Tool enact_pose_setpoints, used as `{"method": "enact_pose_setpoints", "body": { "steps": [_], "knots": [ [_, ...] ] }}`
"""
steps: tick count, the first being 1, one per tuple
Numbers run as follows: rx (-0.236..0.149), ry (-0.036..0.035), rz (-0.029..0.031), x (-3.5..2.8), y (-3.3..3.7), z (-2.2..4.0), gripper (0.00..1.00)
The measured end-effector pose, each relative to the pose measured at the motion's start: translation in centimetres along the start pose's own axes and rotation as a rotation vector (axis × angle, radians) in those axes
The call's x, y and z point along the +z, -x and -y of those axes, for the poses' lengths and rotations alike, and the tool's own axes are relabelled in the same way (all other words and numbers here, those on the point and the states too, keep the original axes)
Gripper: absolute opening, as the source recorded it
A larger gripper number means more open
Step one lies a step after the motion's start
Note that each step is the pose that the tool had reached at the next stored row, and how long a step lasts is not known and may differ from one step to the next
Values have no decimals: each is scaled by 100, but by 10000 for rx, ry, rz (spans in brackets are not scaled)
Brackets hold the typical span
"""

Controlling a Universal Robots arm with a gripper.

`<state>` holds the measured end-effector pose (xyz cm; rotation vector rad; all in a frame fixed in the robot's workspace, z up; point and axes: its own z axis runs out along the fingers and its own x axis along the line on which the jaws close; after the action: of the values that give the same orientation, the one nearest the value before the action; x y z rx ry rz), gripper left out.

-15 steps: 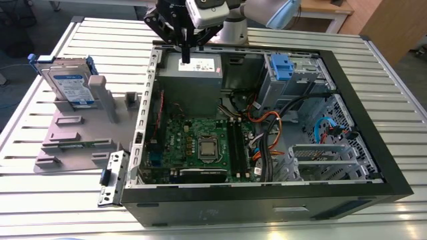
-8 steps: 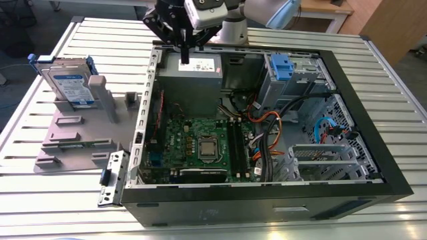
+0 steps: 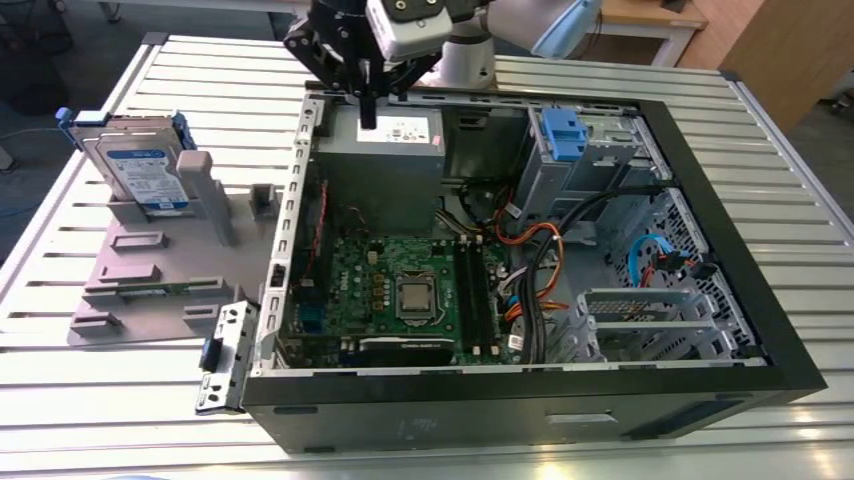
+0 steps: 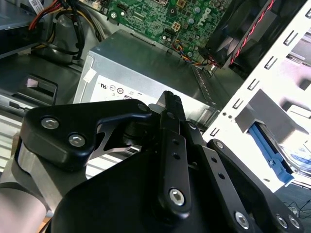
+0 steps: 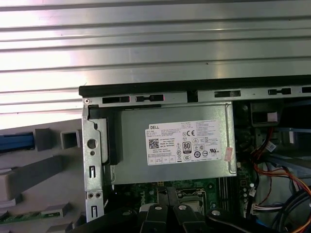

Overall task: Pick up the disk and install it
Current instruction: 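Reach for the disk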

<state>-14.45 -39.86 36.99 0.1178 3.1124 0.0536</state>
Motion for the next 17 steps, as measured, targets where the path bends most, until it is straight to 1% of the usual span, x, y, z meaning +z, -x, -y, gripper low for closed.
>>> {"method": "enact_pose_setpoints", "body": {
  "steps": [17],
  "knots": [
    [0,0,0,32,-26,3,11]
  ]
}}
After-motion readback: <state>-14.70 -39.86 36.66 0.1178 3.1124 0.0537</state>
